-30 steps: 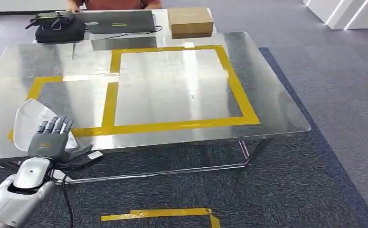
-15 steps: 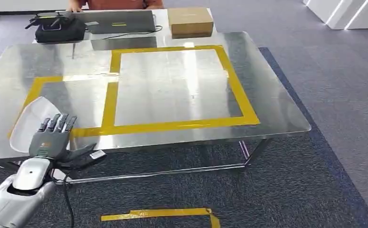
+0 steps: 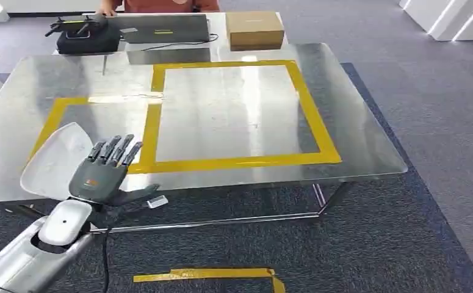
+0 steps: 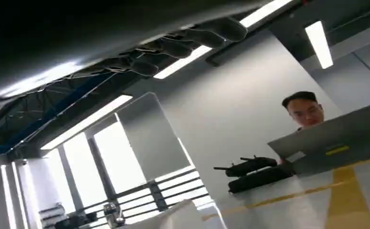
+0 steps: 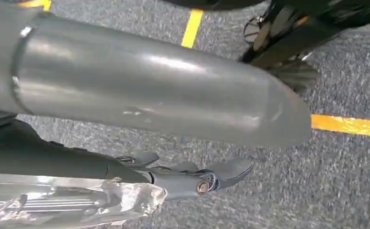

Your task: Take the parts from the cabinet and place them on the table.

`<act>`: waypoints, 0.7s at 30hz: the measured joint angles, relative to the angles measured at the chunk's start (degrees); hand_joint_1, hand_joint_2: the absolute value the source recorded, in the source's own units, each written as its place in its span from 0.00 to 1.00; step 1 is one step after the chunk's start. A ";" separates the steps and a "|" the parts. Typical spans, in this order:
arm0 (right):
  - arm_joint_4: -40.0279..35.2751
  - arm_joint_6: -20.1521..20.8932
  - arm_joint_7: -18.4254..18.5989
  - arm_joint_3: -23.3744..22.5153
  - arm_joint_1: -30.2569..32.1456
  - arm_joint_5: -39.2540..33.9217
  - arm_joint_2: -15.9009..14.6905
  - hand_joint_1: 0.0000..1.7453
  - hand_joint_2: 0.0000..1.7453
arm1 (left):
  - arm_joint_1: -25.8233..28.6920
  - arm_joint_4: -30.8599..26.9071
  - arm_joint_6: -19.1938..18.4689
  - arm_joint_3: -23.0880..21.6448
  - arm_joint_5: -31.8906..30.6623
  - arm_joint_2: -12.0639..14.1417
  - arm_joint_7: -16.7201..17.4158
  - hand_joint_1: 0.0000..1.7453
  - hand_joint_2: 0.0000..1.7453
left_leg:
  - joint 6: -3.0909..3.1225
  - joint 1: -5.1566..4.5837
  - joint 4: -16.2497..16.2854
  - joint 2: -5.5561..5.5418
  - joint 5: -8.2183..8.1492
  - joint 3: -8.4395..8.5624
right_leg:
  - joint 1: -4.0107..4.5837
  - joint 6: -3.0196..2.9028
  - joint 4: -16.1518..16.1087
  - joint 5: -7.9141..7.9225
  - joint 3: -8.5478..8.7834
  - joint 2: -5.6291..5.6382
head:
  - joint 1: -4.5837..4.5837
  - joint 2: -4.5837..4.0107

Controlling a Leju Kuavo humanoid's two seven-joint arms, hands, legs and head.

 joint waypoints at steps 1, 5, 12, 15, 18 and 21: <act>0.13 -0.15 -0.26 0.04 0.05 0.00 0.00 0.00 0.00 | 0.14 -0.11 -0.02 -0.76 -0.02 -0.06 -0.02 0.00 0.00 | -0.08 0.03 0.06 -0.40 -0.04 -0.04 | -0.11 0.26 2.29 -0.21 -1.46 -0.01 | 0.02 0.00; 0.74 -0.44 -0.65 0.33 -0.01 0.00 0.02 0.00 0.00 | 0.34 -0.28 -0.24 -2.53 -0.11 -0.42 -0.04 0.00 0.00 | -1.99 1.04 1.63 -2.55 -1.08 -0.16 | -1.75 1.86 -11.01 8.78 4.34 1.65 | 0.13 0.00; 1.33 -0.59 -0.65 0.55 -0.04 0.00 0.50 0.00 0.00 | 0.65 -0.57 -0.33 -3.56 -0.11 -0.17 -0.04 0.00 0.00 | -4.35 1.04 5.37 -1.61 -2.58 -2.99 | -1.47 -1.43 -11.66 6.58 5.37 1.75 | -0.18 0.00; 1.48 -0.61 -0.65 0.55 0.19 0.00 0.50 0.00 0.00 | 0.62 -0.66 -0.33 -3.82 -0.11 -0.20 -0.02 0.00 0.00 | -4.32 0.96 18.34 0.63 -8.14 -9.71 | -0.79 -2.08 -11.66 6.29 5.43 -0.44 | -0.48 0.00; 1.59 -0.61 -0.65 0.55 0.15 0.00 0.50 0.00 0.00 | 0.96 -0.68 -0.35 -4.15 -0.11 -0.06 -0.02 0.00 0.00 | -3.48 0.76 19.17 0.71 -5.77 -10.73 | -0.09 -2.50 -11.66 5.97 5.74 -2.43 | -0.50 0.00; 1.64 -0.61 -0.65 0.57 -0.07 0.00 0.61 0.00 0.00 | 0.79 -0.79 -0.42 -4.19 -0.11 0.00 -0.02 0.00 0.00 | -1.20 -0.91 6.63 4.70 0.25 -4.67 | 0.26 -2.54 -11.73 5.53 6.48 -4.04 | -0.46 0.00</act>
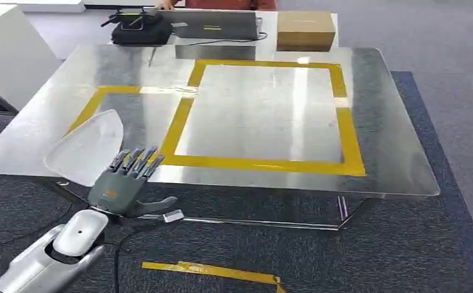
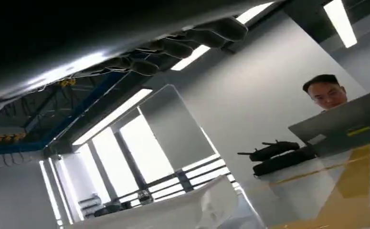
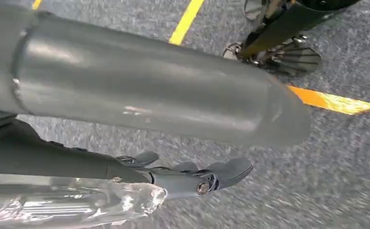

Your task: Take the parts from the cabinet and place them on the table.

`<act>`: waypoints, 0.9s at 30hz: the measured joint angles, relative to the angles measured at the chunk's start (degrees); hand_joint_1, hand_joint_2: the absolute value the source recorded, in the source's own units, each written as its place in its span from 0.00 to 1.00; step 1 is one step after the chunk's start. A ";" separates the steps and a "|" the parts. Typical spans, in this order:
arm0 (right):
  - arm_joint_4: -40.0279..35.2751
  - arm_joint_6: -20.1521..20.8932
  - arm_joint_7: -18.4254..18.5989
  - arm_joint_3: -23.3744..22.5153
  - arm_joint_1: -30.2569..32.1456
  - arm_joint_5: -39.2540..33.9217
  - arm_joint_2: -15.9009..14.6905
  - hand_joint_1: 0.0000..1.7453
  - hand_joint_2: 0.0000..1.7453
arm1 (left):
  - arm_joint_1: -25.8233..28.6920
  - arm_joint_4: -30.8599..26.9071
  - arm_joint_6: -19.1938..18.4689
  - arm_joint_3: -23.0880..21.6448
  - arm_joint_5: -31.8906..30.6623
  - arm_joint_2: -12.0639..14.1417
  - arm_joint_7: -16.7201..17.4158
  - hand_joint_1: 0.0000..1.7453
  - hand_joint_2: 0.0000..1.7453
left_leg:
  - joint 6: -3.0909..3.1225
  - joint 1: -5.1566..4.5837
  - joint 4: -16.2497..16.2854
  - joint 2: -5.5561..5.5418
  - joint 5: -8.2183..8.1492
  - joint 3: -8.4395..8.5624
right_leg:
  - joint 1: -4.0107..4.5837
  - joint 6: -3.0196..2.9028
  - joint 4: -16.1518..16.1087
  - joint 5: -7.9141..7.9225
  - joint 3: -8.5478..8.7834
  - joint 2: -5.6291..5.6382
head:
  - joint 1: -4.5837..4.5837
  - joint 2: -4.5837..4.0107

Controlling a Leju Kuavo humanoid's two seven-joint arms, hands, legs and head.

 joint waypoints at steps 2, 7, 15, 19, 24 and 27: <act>0.09 0.00 0.04 0.00 0.07 0.00 0.22 0.00 0.00 | -0.40 -0.13 -0.09 -0.11 0.00 -0.04 0.00 0.00 0.00 | 0.42 -0.70 -1.79 1.19 -1.24 0.67 | 0.45 0.52 0.09 -0.25 -0.25 -1.23 | -0.09 0.00; 0.20 0.02 -0.02 0.04 -0.37 0.59 0.31 0.00 0.00 | -0.29 -0.35 -0.50 -0.20 0.00 0.00 0.04 0.00 0.00 | 1.14 -0.10 -3.16 -2.03 -0.37 0.96 | 0.00 1.71 3.38 -3.07 -1.56 2.24 | 0.09 0.00; 0.61 -0.07 0.32 0.37 0.08 0.90 0.28 0.00 0.00 | 0.91 -0.46 -1.07 -0.24 1.20 -0.15 0.04 0.00 0.00 | 0.87 -0.11 -2.74 -7.89 -0.71 1.30 | -0.48 1.84 1.75 2.21 -3.33 7.04 | 0.28 0.00; 0.72 -0.15 0.52 0.50 0.04 0.90 0.30 0.00 0.00 | 2.69 -0.96 -0.90 0.39 1.88 0.92 0.02 0.00 0.00 | -0.65 0.19 -2.65 -10.04 -0.24 0.44 | -0.18 0.66 0.47 1.22 -2.06 7.26 | 0.15 0.02; 0.96 -0.22 0.85 0.52 0.02 0.90 0.63 0.00 0.00 | 3.63 -1.55 -0.70 1.03 2.12 1.79 0.04 0.00 0.00 | -2.18 0.34 8.67 -4.47 -6.54 -4.96 | -0.45 -0.84 -0.36 1.19 -1.07 3.90 | -0.42 0.00; 1.05 -0.24 1.11 0.52 0.04 0.92 0.63 0.00 0.00 | 4.66 -1.62 -0.66 1.07 2.19 2.21 0.02 0.00 0.00 | -2.50 0.80 13.55 -3.96 -6.62 -7.74 | -0.42 -0.78 -0.34 0.88 -0.87 1.90 | -0.44 0.00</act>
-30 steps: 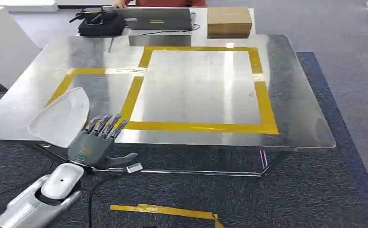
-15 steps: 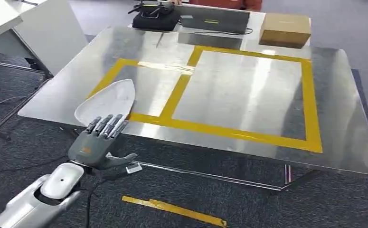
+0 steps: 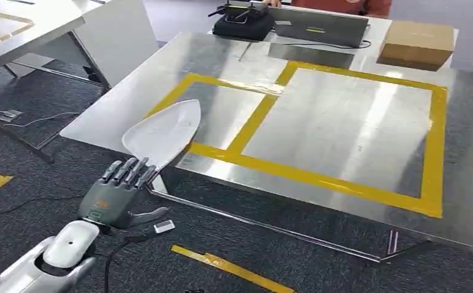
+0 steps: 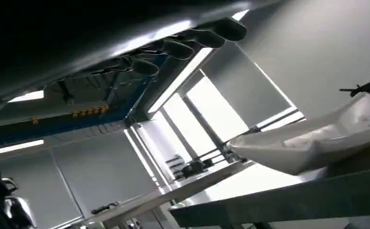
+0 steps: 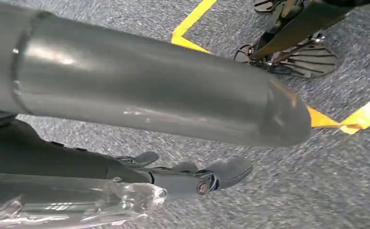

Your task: Take the parts from the cabinet and place them on the table.

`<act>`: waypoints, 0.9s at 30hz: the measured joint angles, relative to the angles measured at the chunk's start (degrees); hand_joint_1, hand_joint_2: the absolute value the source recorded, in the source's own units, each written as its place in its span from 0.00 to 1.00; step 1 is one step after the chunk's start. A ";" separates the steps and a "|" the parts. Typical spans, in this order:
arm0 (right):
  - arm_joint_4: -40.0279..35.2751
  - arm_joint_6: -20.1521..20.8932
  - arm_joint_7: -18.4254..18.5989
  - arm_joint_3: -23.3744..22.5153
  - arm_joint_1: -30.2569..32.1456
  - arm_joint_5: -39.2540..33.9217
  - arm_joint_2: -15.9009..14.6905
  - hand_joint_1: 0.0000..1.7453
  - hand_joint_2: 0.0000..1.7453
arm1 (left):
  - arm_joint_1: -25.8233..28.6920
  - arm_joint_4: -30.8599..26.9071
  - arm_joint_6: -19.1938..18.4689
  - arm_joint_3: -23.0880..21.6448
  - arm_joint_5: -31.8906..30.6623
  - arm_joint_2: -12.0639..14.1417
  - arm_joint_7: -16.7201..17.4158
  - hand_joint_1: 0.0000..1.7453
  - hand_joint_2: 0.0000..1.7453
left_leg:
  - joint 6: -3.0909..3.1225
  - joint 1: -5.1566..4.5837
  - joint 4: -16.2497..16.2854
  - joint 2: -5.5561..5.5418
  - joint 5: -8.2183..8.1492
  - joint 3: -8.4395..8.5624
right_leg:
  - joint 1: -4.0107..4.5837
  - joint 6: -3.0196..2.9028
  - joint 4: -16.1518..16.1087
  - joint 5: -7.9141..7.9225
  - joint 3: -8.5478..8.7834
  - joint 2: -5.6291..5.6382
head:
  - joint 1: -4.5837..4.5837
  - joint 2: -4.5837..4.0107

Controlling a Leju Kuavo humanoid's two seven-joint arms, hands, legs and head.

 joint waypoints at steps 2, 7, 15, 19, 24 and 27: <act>0.00 0.00 -0.02 0.00 -0.10 0.00 0.02 0.00 0.00 | 0.06 -0.07 0.02 0.04 0.02 0.24 0.00 0.00 0.00 | 0.24 0.00 -7.78 0.64 4.82 4.04 | 0.01 0.22 0.00 -0.35 0.47 -1.28 | -0.02 0.00; 0.00 -0.18 0.09 0.09 -0.25 -0.02 0.04 0.00 0.00 | 1.04 -1.16 0.61 1.11 0.81 1.31 0.00 0.00 0.00 | 1.62 -1.14 -15.86 3.05 6.04 8.02 | 0.58 1.63 -0.31 -1.16 1.34 -3.97 | 0.06 0.00; 0.02 -0.33 0.24 0.50 -0.16 0.00 0.11 0.00 0.00 | 3.29 -2.25 1.22 2.38 1.60 2.58 -0.61 0.00 0.00 | 3.37 -0.93 -16.81 -1.81 6.33 8.69 | 0.36 2.32 16.90 -8.07 -7.94 2.09 | 0.59 0.00; 0.11 -0.39 0.24 0.81 -0.35 0.00 0.07 0.00 0.00 | 3.35 -2.60 0.94 2.38 1.57 2.43 -1.16 0.00 0.00 | 2.92 -0.82 -16.76 -4.44 6.09 9.20 | 0.15 1.66 1.39 0.38 -1.47 5.54 | 0.57 0.00; 0.17 -0.39 0.24 0.85 -0.53 0.00 0.15 0.00 0.00 | 3.11 -2.80 0.37 2.29 1.40 2.29 -1.38 0.00 0.00 | 1.23 -0.65 -16.46 -6.93 6.26 8.55 | 0.10 0.64 -0.17 0.49 -0.21 4.15 | 0.63 0.00; 0.28 -0.42 0.24 0.87 -0.40 0.00 0.22 0.00 0.00 | 2.52 -2.88 0.18 2.32 1.40 2.16 -1.38 0.00 0.00 | 0.31 -0.60 -7.48 -0.90 1.01 4.44 | 0.22 -0.18 -0.45 0.34 0.34 2.61 | -0.22 0.00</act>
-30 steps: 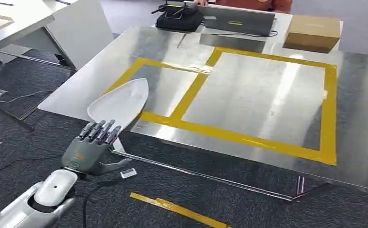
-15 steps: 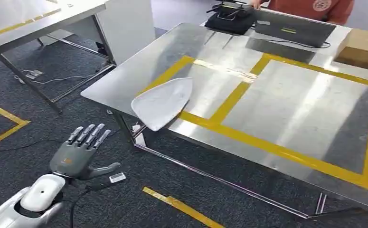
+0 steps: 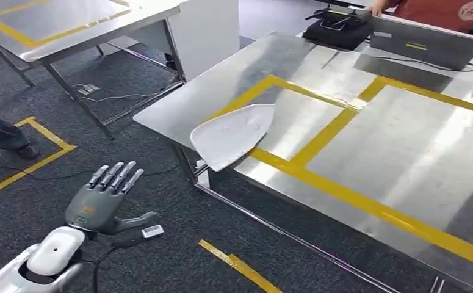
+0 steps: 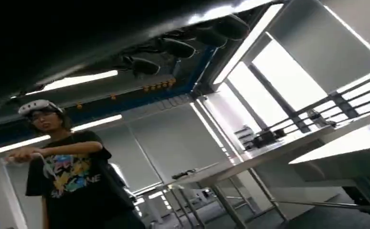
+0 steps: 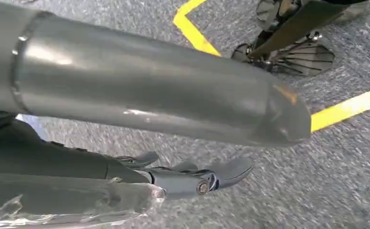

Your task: Take the parts from the cabinet and place them on the table.

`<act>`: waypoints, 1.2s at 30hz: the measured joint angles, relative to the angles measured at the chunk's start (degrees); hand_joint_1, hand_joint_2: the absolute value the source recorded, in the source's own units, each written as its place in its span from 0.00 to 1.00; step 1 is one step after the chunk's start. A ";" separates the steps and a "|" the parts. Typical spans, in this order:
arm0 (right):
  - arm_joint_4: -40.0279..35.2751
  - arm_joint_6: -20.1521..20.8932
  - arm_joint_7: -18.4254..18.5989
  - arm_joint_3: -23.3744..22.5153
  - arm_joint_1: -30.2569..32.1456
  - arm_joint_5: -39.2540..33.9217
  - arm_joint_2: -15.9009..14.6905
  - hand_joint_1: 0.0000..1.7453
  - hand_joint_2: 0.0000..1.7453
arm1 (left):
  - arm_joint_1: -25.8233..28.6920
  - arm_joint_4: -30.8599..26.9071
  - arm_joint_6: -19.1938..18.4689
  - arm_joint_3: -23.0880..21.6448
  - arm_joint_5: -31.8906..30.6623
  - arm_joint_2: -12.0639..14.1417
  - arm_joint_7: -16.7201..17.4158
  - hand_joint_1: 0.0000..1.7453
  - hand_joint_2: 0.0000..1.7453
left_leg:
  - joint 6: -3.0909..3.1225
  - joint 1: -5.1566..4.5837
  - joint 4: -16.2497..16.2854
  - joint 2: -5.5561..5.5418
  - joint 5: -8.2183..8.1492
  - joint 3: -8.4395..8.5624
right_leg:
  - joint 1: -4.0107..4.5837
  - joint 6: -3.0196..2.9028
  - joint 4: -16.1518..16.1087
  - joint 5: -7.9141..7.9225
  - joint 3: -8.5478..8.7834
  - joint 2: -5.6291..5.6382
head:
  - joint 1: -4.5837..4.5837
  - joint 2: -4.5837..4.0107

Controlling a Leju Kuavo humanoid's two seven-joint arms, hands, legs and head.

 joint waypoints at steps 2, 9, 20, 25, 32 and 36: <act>0.04 0.00 0.02 0.00 0.21 0.00 -0.02 0.00 0.00 | 0.14 0.02 -0.09 -0.11 0.00 -0.22 0.00 0.00 0.00 | -0.34 0.30 8.26 0.85 -2.93 -4.30 | 0.10 -0.12 0.02 -0.21 0.04 -1.16 | 0.00 0.00; 0.11 0.02 0.00 0.02 -0.04 0.00 0.00 0.00 0.00 | -0.57 0.00 -0.31 -0.17 0.00 -0.63 0.00 0.00 0.00 | 1.02 -0.49 -8.72 4.49 5.14 4.25 | 0.63 1.05 0.10 -1.36 1.11 -4.15 | 0.00 0.00; 0.11 -0.20 0.09 0.20 0.05 0.00 0.00 0.00 0.00 | -0.62 0.02 -0.96 -1.01 -0.07 -1.60 0.07 0.00 0.00 | 2.84 -0.32 -9.77 -0.95 5.34 5.11 | 0.50 2.02 13.09 -4.23 -7.01 -0.41 | 0.87 0.00; 0.15 -0.59 0.72 0.22 -0.06 0.00 0.00 0.00 0.00 | -0.91 0.04 -1.03 -1.25 -0.04 -1.81 0.17 0.00 0.00 | 1.70 -0.30 -9.46 -3.08 5.33 4.70 | 0.37 1.32 0.34 0.60 -1.15 2.49 | 0.81 0.00; 0.20 -1.81 0.68 0.39 -0.06 0.00 0.04 0.00 0.00 | -1.10 0.17 -1.12 -1.48 -0.02 -1.95 0.20 0.00 0.00 | -0.34 0.36 5.84 0.72 -2.48 -2.58 | 0.38 -0.45 -0.41 0.89 -0.48 -1.02 | 0.39 0.00; 0.20 -2.56 0.61 0.39 -0.28 0.00 0.04 0.00 0.00 | -0.92 0.46 -1.18 -1.51 -0.02 -1.97 0.20 0.00 0.00 | -0.04 0.45 0.17 1.28 2.92 0.08 | 0.70 -0.45 -0.39 0.53 -0.10 -3.43 | 0.37 0.00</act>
